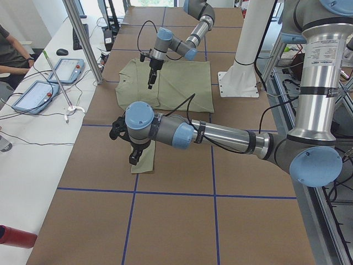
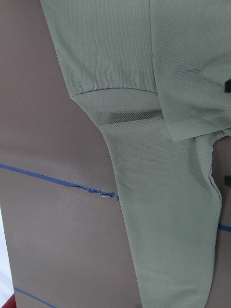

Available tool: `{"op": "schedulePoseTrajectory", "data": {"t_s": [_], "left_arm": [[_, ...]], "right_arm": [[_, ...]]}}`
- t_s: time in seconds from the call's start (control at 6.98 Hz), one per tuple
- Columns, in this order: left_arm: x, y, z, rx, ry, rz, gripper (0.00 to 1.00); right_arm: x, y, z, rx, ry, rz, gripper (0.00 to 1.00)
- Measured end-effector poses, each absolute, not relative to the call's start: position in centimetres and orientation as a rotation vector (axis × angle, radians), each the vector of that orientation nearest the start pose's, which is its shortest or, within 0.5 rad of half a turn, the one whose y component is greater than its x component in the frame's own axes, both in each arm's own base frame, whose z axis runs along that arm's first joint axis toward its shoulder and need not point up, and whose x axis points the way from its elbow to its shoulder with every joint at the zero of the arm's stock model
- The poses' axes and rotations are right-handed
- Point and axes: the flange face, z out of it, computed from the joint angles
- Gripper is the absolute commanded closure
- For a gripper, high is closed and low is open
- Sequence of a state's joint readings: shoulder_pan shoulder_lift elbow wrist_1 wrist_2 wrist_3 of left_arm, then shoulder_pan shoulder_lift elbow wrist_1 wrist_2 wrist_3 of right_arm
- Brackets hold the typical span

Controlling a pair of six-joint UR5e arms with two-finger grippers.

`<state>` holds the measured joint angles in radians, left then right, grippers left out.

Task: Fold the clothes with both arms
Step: 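Lay the sleeve across the chest and release it with the right gripper, then raise the right gripper away while the left gripper moves to the other cuff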

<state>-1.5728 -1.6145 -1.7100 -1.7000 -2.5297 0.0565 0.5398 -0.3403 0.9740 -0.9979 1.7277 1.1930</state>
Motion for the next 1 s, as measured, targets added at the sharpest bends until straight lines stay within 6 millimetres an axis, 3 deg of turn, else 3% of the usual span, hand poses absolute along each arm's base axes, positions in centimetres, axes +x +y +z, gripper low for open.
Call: {"op": "schedulePoseTrajectory", "data": {"t_s": [0.29,0.43,0.72,1.0], "left_arm": [[-4.9,-52.3,54.4,0.322,0.949,0.167,0.00],[-3.7,-52.9,54.5,0.336,0.951,0.137,0.00],[1.1,-53.8,54.8,0.357,0.895,0.040,0.00],[4.8,-54.1,56.4,0.385,0.838,-0.099,0.00]], "right_arm": [[-65.9,-54.1,1.8,0.385,-1.135,0.087,0.00],[-64.5,-55.1,2.7,0.352,-1.112,0.105,0.00],[-57.5,-57.5,6.2,0.219,-1.024,0.127,0.00],[-50.2,-59.2,11.0,0.146,-0.926,0.123,0.00]]}}
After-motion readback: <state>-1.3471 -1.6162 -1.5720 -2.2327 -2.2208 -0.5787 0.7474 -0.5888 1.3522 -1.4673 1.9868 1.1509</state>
